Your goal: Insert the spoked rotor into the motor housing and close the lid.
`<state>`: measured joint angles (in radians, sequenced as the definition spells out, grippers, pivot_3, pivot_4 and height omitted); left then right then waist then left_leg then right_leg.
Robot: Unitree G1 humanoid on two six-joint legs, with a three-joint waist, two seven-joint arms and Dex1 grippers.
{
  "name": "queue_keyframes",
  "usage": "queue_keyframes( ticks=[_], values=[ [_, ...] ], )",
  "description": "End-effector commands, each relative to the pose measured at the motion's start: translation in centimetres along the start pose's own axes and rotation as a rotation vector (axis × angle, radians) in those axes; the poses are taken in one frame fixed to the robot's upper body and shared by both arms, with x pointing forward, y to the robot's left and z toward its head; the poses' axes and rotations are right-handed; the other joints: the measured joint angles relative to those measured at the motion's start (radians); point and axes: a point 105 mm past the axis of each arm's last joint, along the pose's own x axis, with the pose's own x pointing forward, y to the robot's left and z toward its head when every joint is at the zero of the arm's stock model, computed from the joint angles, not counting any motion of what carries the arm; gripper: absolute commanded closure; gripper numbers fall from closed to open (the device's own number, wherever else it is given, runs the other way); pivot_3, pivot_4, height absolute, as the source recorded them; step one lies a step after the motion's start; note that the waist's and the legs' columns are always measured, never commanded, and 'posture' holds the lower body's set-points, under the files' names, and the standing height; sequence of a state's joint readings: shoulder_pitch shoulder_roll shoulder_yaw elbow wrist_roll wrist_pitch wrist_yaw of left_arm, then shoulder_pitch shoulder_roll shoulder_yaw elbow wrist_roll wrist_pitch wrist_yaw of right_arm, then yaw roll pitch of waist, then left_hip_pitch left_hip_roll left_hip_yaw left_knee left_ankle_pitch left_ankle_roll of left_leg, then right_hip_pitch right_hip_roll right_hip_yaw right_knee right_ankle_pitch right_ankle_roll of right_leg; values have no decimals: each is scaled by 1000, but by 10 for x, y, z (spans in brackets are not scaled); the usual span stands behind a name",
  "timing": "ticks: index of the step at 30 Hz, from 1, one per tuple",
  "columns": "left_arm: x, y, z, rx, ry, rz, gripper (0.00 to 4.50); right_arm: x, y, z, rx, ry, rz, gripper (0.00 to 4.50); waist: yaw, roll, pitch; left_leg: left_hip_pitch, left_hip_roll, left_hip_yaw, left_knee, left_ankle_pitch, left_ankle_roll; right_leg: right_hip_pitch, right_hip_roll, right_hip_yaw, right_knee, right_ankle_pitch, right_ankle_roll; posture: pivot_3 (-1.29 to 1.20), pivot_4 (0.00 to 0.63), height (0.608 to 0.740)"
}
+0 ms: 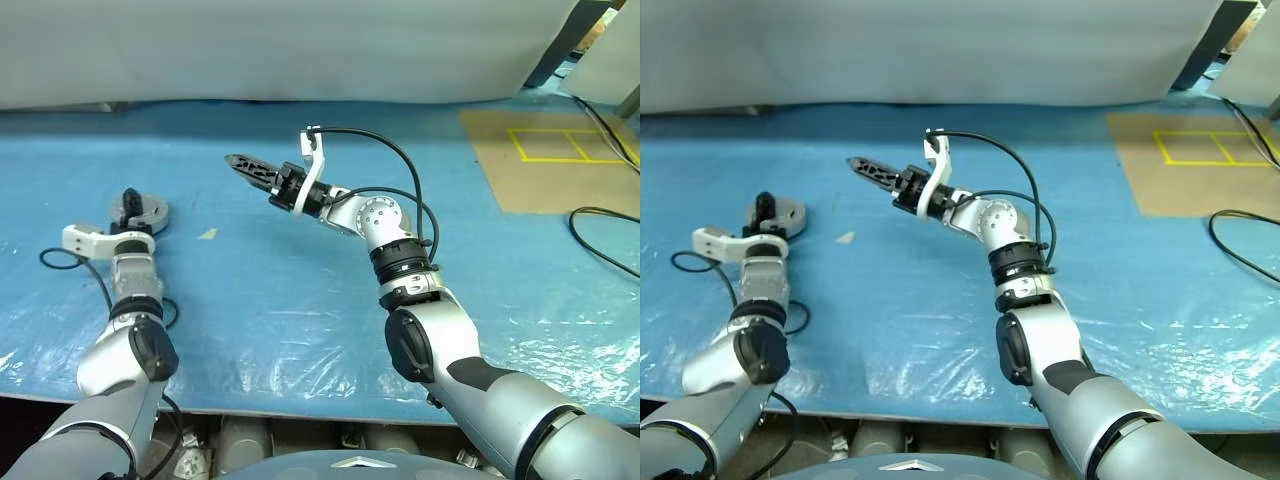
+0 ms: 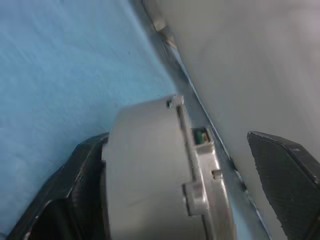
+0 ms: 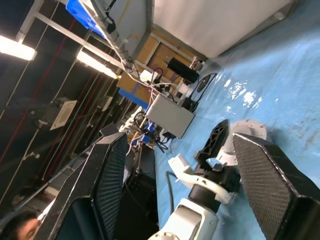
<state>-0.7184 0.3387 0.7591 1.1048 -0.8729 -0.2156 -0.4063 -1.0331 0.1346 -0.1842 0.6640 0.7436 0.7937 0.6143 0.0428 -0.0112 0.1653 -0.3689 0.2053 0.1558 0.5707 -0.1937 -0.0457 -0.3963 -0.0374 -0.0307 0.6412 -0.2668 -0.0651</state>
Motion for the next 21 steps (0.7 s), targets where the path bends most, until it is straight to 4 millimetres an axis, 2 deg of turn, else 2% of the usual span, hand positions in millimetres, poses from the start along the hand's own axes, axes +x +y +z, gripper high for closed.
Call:
queue_keyframes(
  ticks=[1,3,5,8,10,13,16,20,21],
  values=[
    [-25,29,43,114,-152,44,28,3,0,-7,-48,-11,6,1001,-5,0,0,0,0,0,-1,0,0,0,0,0,-1,0,0,0,150,740],
    [-38,24,48,201,-122,-20,28,1,-11,-16,-208,39,-54,1001,-6,0,0,-1,0,0,-1,-1,-1,-1,0,1,-2,0,0,0,150,740],
    [-55,9,50,308,-75,-128,28,-2,-19,-24,-382,51,-91,1001,-2,-1,0,-3,0,0,-2,-1,-1,-3,1,0,-2,0,-1,0,150,740],
    [-81,-34,47,427,4,-380,28,-12,-30,-27,-562,39,-135,1001,12,-6,4,-11,0,-3,0,-1,-1,-7,-1,-3,-4,0,-1,0,150,740],
    [-94,-60,37,535,72,-546,28,-24,-40,-32,-703,61,-170,1001,33,-9,6,-14,1,-4,1,-1,-1,-7,-1,-7,-3,0,-1,0,150,740],
    [-108,-86,11,737,177,-769,28,-43,-60,-31,-643,37,-253,1001,47,-4,9,-10,1,-3,3,1,2,-2,-3,-10,-2,-2,-2,0,150,740],
    [-120,-94,-11,858,268,-921,28,-56,-67,-37,-808,97,-275,1001,47,-1,10,3,-1,-1,2,1,4,7,-6,-5,-3,-4,-5,0,150,740],
    [-124,-83,-22,891,331,-955,0,-68,-70,-44,-914,149,-261,102,29,-1,10,3,-1,3,2,2,5,6,-5,0,-3,-3,-4,0,150,740],
    [-122,-77,-24,918,350,-947,0,-69,-72,-46,-932,164,-261,15,29,-1,10,2,-1,3,1,2,4,4,-4,0,-3,-2,-3,0,150,740]
  ],
)
